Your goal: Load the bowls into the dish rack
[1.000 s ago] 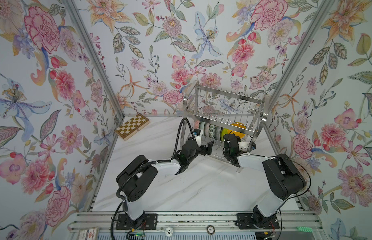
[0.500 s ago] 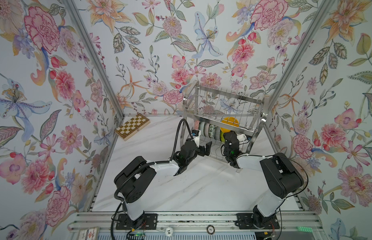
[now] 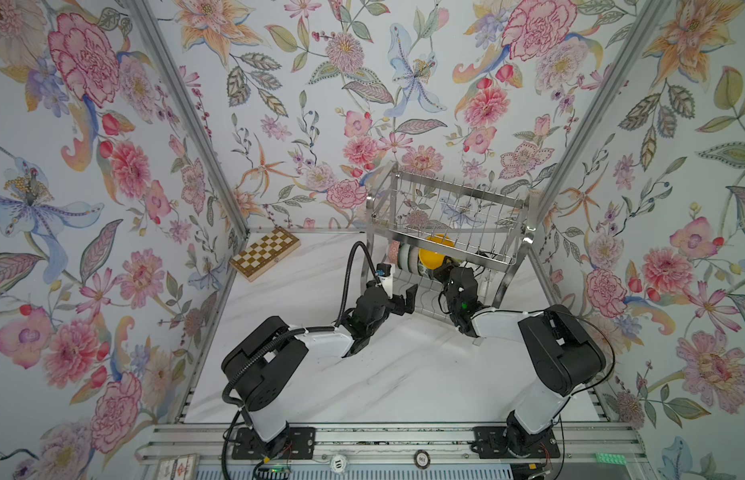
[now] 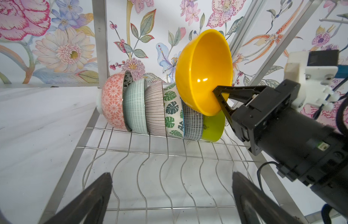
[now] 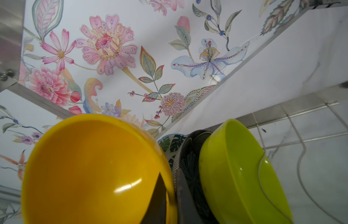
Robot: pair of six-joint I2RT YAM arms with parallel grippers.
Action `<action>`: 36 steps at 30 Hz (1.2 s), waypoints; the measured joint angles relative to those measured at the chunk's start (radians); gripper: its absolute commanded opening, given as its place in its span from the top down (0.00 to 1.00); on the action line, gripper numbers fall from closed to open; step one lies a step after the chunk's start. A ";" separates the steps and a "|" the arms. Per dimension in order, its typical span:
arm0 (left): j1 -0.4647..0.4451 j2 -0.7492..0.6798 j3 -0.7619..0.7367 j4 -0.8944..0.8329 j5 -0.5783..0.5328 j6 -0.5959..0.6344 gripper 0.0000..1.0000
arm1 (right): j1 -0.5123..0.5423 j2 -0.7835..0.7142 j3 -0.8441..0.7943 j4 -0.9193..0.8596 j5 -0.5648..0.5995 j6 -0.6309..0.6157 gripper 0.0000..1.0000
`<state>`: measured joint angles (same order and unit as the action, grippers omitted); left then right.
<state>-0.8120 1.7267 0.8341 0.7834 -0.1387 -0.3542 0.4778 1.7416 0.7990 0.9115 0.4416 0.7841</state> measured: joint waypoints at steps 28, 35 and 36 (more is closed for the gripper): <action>0.000 -0.014 -0.159 0.295 -0.124 -0.166 0.31 | 0.244 0.000 -0.227 0.420 0.023 -0.284 1.00; 0.000 0.014 -0.148 0.296 -0.124 -0.189 0.51 | 0.287 0.032 -0.246 0.533 0.038 -0.337 1.00; 0.000 0.016 -0.148 0.296 -0.123 -0.191 0.54 | 0.293 0.036 -0.246 0.539 0.038 -0.345 1.00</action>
<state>-0.8120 1.7424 0.6861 1.0798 -0.2615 -0.5453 0.7712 1.7775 0.5526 1.4509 0.4793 0.4393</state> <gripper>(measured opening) 0.511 0.082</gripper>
